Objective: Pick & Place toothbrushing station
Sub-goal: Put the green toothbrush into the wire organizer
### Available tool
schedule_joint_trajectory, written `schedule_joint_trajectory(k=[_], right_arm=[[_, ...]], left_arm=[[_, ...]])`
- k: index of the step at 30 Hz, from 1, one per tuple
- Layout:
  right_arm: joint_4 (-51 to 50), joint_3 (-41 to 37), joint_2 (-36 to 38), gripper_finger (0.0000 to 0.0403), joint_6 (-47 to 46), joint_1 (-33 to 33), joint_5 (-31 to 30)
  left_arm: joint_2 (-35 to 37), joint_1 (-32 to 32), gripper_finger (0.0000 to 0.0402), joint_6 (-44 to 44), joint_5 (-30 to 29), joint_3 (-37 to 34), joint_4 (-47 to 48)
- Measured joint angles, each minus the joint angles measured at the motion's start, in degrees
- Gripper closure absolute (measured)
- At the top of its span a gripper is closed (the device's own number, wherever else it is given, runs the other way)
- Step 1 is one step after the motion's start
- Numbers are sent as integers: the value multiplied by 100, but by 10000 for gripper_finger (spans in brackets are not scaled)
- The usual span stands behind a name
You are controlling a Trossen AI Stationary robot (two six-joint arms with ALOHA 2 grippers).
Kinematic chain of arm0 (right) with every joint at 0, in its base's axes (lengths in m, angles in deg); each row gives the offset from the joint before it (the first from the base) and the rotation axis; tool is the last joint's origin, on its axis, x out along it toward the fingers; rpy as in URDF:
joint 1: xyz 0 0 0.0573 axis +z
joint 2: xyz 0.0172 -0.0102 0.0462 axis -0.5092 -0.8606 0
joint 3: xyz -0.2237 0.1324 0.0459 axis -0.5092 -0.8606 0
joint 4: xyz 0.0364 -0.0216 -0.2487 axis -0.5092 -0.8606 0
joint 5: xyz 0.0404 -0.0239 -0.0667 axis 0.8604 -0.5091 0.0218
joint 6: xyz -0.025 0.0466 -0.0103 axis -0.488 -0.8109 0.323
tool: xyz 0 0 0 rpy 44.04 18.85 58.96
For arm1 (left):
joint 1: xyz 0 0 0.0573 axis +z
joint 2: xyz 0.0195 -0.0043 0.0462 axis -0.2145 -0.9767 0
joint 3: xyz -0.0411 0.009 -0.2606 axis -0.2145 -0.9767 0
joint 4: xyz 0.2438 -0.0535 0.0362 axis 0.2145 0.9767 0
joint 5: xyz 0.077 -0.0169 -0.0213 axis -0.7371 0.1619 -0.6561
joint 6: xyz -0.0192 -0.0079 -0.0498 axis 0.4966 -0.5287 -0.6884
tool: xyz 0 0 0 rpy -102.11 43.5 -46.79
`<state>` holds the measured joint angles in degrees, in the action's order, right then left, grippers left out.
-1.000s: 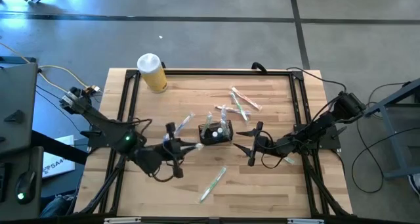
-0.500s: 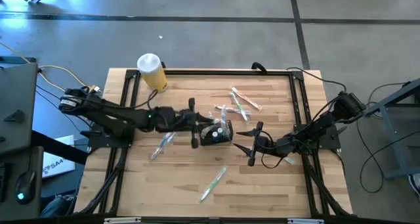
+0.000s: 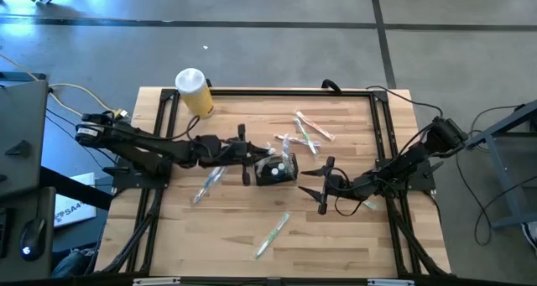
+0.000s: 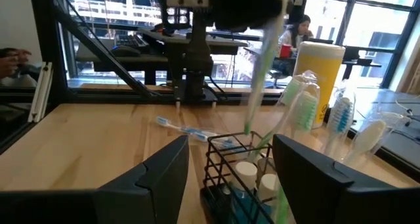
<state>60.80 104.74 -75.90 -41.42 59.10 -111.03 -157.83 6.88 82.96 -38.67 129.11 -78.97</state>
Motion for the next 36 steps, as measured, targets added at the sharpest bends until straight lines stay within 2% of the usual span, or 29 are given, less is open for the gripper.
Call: schedule_joint_trajectory(k=[4, 8, 11, 17, 30, 36], right_arm=[[-1, 0, 0, 191, -21, 0, 0], [-1, 0, 0, 191, -43, 0, 0], [-4, 0, 0, 191, -43, 0, 0], [-104, 0, 0, 191, -45, 0, -2], [-90, 0, 0, 191, -47, 0, -2], [-87, 0, 0, 191, -47, 0, -4]], left_arm=[[1, 226, 401, -157, -7, -293, -132], [1, 380, 401, -366, 16, -729, -820], [1, 449, 401, -559, 248, -1011, -1265], [1, 390, 401, -944, 351, -1368, -1479], [1, 399, 400, -1086, 454, -1473, -1597], [1, 401, 399, -840, 452, -1473, -1801]])
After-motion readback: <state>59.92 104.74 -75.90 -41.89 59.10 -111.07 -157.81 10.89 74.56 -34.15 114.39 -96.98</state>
